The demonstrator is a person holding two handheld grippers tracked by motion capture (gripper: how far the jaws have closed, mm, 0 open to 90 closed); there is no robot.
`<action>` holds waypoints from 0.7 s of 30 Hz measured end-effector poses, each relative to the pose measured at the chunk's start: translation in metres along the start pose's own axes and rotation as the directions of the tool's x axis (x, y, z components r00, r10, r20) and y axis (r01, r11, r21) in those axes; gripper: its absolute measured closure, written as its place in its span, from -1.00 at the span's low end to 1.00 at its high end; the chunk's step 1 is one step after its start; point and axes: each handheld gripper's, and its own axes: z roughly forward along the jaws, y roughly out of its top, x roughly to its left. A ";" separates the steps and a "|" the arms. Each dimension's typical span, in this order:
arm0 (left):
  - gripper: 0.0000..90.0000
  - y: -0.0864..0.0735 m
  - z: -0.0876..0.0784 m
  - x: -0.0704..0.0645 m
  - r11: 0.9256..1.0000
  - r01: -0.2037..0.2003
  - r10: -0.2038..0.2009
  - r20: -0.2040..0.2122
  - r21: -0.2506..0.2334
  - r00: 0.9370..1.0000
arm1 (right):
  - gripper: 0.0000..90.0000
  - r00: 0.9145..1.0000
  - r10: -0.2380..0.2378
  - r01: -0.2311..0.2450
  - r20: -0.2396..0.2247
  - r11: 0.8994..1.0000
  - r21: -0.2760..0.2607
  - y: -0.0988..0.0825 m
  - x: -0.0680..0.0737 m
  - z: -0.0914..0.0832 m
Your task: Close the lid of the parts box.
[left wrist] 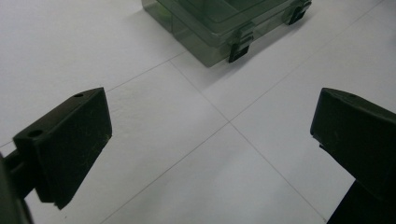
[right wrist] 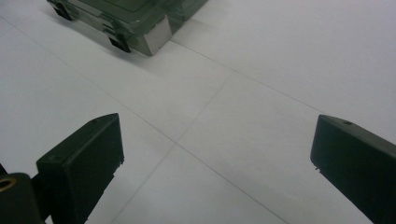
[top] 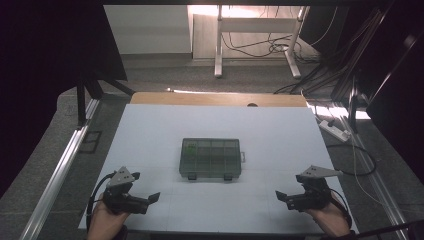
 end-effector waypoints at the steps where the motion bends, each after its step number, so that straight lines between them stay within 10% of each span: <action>1: -1.00 -0.001 -0.001 0.000 1.000 0.001 -0.001 -0.002 0.000 1.000 | -0.94 1.000 0.011 -0.010 0.008 1.000 -0.007 -0.003 -0.002 -0.003; 21: -1.00 -0.017 -0.022 0.004 0.999 0.032 -0.032 -0.091 -0.006 0.995 | -0.94 0.994 0.052 -0.050 0.100 0.998 -0.022 -0.032 -0.010 -0.030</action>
